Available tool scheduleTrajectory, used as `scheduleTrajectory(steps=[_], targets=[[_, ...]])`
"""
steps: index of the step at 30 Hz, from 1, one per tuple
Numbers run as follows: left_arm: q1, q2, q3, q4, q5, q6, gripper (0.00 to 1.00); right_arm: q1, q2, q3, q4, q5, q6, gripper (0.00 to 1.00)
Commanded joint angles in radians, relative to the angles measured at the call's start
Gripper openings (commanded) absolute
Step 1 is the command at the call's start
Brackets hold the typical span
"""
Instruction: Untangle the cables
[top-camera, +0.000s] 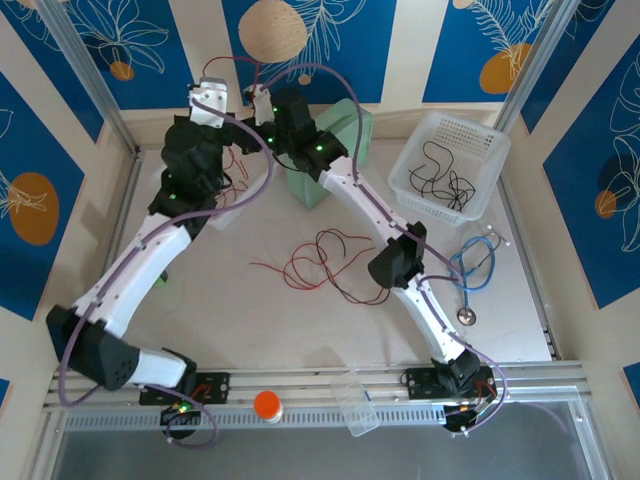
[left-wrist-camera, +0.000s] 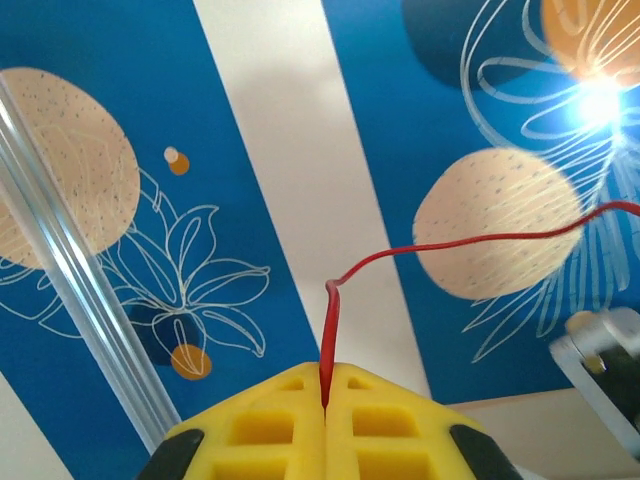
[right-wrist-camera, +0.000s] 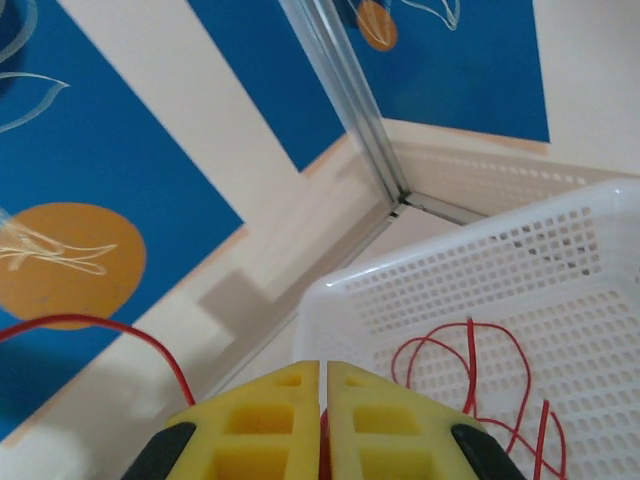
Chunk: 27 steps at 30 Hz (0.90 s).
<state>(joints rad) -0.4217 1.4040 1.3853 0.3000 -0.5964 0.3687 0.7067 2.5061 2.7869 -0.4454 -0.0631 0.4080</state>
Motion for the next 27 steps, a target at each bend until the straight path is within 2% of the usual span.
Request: scheduleTrajectory(steps=[1, 4, 9, 18, 23, 27], targets=[[0.044, 0.065, -0.037, 0.2, -0.015, 0.032, 0.0, -0.004, 0.056, -0.018, 0.151, 0.073, -0.007, 0.0], [0.077, 0.138, -0.051, 0.272, -0.032, 0.023, 0.0, 0.004, 0.115, -0.026, 0.261, 0.116, -0.038, 0.0], [0.145, 0.24, -0.057, 0.276, -0.038, -0.066, 0.0, 0.008, 0.209, 0.03, 0.268, 0.15, -0.069, 0.0], [0.202, 0.302, -0.089, 0.107, 0.001, -0.238, 0.0, 0.018, 0.223, -0.01, 0.092, 0.146, -0.132, 0.0], [0.222, 0.321, -0.072, -0.057, 0.024, -0.339, 0.0, 0.032, 0.215, -0.009, -0.002, 0.128, -0.122, 0.31], [0.264, 0.355, -0.013, -0.221, 0.097, -0.447, 0.0, 0.037, 0.21, -0.007, -0.052, 0.112, -0.099, 0.56]])
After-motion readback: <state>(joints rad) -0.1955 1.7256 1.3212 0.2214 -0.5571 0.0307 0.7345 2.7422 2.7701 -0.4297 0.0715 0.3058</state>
